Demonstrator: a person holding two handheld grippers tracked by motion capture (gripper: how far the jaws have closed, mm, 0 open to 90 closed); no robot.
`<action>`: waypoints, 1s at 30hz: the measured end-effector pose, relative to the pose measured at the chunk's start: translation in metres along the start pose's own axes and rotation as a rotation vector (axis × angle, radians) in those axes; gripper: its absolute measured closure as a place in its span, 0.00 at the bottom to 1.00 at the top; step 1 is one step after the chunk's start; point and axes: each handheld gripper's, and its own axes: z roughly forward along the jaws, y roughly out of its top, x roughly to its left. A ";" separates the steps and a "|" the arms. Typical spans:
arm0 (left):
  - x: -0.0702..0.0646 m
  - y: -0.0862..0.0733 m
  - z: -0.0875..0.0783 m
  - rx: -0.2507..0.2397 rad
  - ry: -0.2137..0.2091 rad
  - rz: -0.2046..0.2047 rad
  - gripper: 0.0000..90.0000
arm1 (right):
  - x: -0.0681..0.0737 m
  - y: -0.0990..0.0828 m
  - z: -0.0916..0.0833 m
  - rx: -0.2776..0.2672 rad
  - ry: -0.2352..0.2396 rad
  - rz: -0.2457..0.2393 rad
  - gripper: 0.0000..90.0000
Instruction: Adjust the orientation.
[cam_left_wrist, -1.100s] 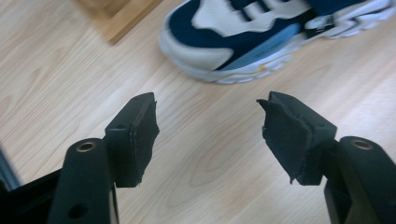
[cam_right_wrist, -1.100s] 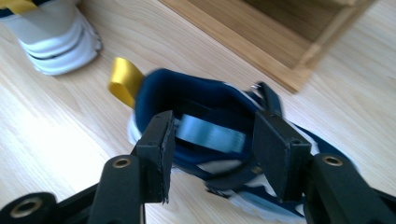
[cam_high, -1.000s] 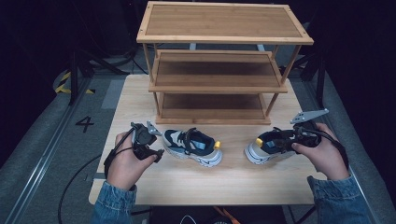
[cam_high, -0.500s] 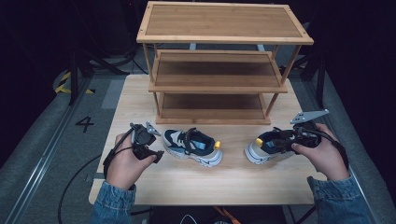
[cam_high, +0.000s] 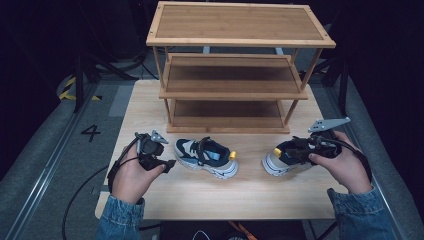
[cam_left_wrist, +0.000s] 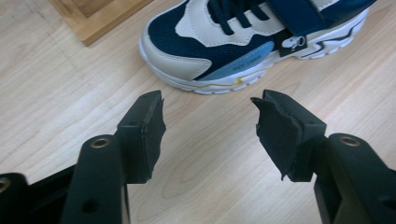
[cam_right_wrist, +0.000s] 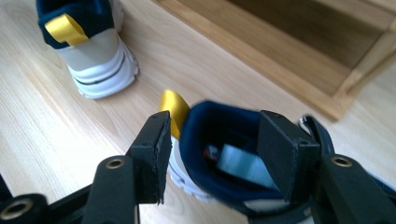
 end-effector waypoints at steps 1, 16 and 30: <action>0.000 0.000 0.000 -0.007 -0.009 -0.007 0.47 | 0.002 0.001 0.001 0.008 0.009 0.012 0.51; -0.002 -0.001 0.001 -0.034 -0.020 -0.026 0.47 | 0.047 0.031 0.030 -0.012 0.110 -0.109 0.57; -0.002 -0.005 0.002 0.034 0.021 0.015 0.42 | 0.071 0.047 0.064 0.026 0.154 -0.176 0.58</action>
